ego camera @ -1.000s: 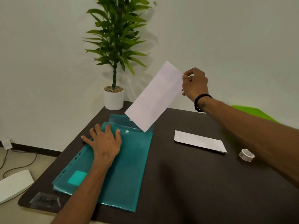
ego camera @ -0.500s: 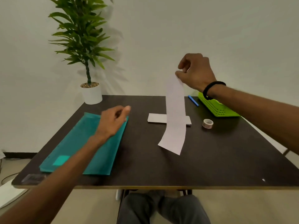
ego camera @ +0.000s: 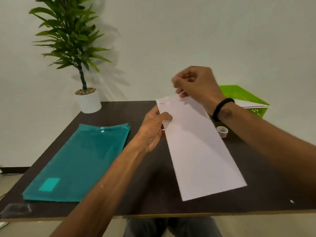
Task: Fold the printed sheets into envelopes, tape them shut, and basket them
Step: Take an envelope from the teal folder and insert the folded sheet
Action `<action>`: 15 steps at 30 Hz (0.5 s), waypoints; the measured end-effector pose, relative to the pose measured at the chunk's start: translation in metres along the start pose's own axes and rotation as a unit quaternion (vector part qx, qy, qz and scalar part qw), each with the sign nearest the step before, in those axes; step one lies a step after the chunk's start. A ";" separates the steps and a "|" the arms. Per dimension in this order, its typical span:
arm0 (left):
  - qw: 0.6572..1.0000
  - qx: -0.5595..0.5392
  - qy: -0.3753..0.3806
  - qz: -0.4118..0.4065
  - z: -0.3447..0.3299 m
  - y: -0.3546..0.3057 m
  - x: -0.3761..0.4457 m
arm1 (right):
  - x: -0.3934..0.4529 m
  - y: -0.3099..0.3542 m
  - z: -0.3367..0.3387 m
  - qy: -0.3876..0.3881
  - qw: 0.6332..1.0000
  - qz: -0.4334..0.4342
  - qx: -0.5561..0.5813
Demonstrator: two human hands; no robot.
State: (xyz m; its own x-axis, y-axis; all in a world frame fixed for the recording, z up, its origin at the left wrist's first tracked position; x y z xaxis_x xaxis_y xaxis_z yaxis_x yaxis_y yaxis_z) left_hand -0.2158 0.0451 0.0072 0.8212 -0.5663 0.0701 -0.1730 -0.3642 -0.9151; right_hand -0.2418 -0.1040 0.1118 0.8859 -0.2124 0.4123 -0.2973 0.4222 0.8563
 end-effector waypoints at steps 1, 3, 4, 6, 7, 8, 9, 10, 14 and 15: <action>1.000 0.014 -0.009 0.020 0.009 0.008 0.005 | 0.008 -0.014 0.007 -0.025 0.999 -0.001 -0.031; 0.996 0.048 -0.035 0.066 0.026 0.024 0.015 | 0.019 -0.047 0.016 -0.025 0.994 -0.023 -0.102; 0.993 0.063 -0.050 0.083 0.034 0.032 0.019 | 0.020 -0.066 0.016 0.003 0.992 -0.046 -0.117; 0.990 0.082 -0.067 0.087 0.046 0.045 0.030 | 0.014 -0.107 0.011 0.071 0.987 -0.096 -0.105; 0.990 0.093 -0.069 0.078 0.051 0.049 0.035 | 0.010 -0.127 0.007 0.096 0.985 -0.112 -0.089; 0.989 0.112 -0.068 0.067 0.054 0.050 0.041 | 0.006 -0.145 0.002 0.115 0.983 -0.123 -0.067; 0.986 0.146 -0.065 0.055 0.057 0.051 0.047 | 0.002 -0.160 -0.003 0.127 0.982 -0.134 -0.032; 0.978 0.196 -0.061 0.040 0.060 0.050 0.053 | -0.001 -0.173 -0.008 0.133 0.980 -0.145 0.007; 0.927 0.365 -0.082 -0.020 0.071 0.050 0.070 | -0.005 -0.202 -0.020 0.149 0.969 -0.169 0.104; 0.926 0.365 -0.090 -0.027 0.076 0.051 0.071 | -0.006 -0.204 -0.022 0.157 0.964 -0.173 0.126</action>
State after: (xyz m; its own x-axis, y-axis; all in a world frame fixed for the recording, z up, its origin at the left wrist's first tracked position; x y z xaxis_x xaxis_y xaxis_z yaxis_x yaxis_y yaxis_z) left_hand -0.1249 0.0421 -0.0647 0.9071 -0.4045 0.1162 0.2302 0.2457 -0.9416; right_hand -0.1785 -0.1700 -0.0720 0.9999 -0.0075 0.0075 -0.0064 0.1384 0.9904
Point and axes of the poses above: each hand's wrist, its own x-axis towards the middle knuckle, its own z-axis out of the back of the hand, y = z × x, the point moved 3 cm from there along x, towards the middle knuckle, and after that the axes turned 6 degrees about y, right-handed, at the moved point
